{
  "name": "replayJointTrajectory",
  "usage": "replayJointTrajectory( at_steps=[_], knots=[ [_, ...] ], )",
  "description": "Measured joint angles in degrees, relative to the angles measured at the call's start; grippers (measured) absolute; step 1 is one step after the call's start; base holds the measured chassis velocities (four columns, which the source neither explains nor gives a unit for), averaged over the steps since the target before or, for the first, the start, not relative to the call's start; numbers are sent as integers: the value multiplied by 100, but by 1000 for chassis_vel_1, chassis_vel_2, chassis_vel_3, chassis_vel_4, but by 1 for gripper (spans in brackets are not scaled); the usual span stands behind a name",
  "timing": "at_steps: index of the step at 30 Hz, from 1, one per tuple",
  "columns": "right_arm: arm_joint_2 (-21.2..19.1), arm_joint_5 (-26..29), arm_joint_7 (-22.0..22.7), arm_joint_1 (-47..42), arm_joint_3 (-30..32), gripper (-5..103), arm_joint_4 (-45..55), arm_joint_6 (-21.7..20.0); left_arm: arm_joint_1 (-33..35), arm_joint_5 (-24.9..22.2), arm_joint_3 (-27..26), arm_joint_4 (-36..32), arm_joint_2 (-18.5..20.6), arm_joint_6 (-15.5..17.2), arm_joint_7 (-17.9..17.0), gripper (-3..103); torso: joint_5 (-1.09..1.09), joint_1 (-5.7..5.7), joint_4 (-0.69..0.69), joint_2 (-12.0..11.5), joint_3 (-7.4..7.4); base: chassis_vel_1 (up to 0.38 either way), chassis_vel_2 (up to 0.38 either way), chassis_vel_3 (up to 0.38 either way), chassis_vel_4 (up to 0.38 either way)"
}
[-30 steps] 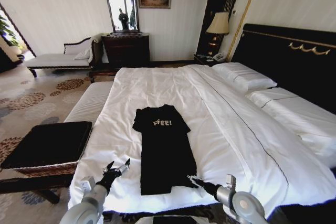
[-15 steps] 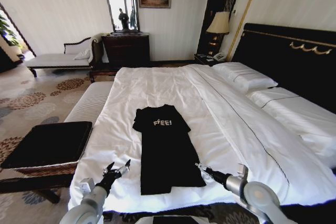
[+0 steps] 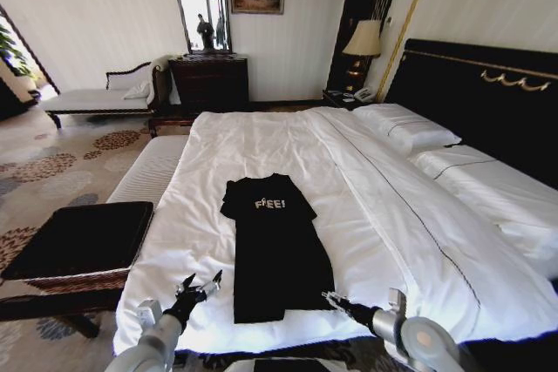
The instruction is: Fold the clothes on the bed and place them into the basket.
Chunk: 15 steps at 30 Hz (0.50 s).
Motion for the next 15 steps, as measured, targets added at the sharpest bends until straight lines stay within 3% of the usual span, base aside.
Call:
replayJointTrajectory(
  at_steps=[1, 2, 5, 8, 9, 10, 12, 14, 15],
  knots=[
    [14, 1, 5, 18, -9, 75, -4, 9, 6, 11, 65, -1, 27, 11, 3, 100, 0, 0, 0, 0, 0, 0, 0, 0, 0],
    [34, 1, 11, 29, -14, 65, -1, 18, 4, 28, 176, -5, 71, 54, 8, 100, 0, 0, 0, 0, 0, 0, 0, 0, 0],
    [58, -9, 12, 18, -15, 59, 17, 33, -13, 30, 294, -43, 121, 169, 4, 103, 0, 0, 0, 0, 0, 0, 0, 0, 0],
    [106, -73, 12, 13, -36, 43, -23, 59, -69, 82, 472, -170, 219, 458, -32, 99, 0, 0, 0, 0, 0, 0, 0, 0, 0],
    [106, -73, 12, 13, -36, 43, -23, 59, -69, 82, 472, -170, 219, 458, -32, 99, 0, 0, 0, 0, 0, 0, 0, 0, 0],
    [117, -86, 12, 23, -48, 43, -43, 64, -115, 108, 528, -225, 269, 614, -35, 99, 0, 0, 0, 0, 0, 0, 0, 0, 0],
    [131, -117, 13, 61, -96, 26, -62, 73, -377, 136, 726, -295, 474, 1252, -166, 99, 1, 0, 0, 0, 0, 0, 0, 0, 0],
    [132, -122, 16, 74, -112, 26, -62, 74, -500, 176, 800, -297, 545, 1420, -227, 96, 1, 0, 0, 0, 0, 0, 0, 0, 0],
    [132, -127, 20, 88, -131, 21, -62, 75, -677, 229, 903, -299, 632, 1595, -299, 99, 0, 0, 1, 0, 0, 0, 0, 0, 0]
  ],
)
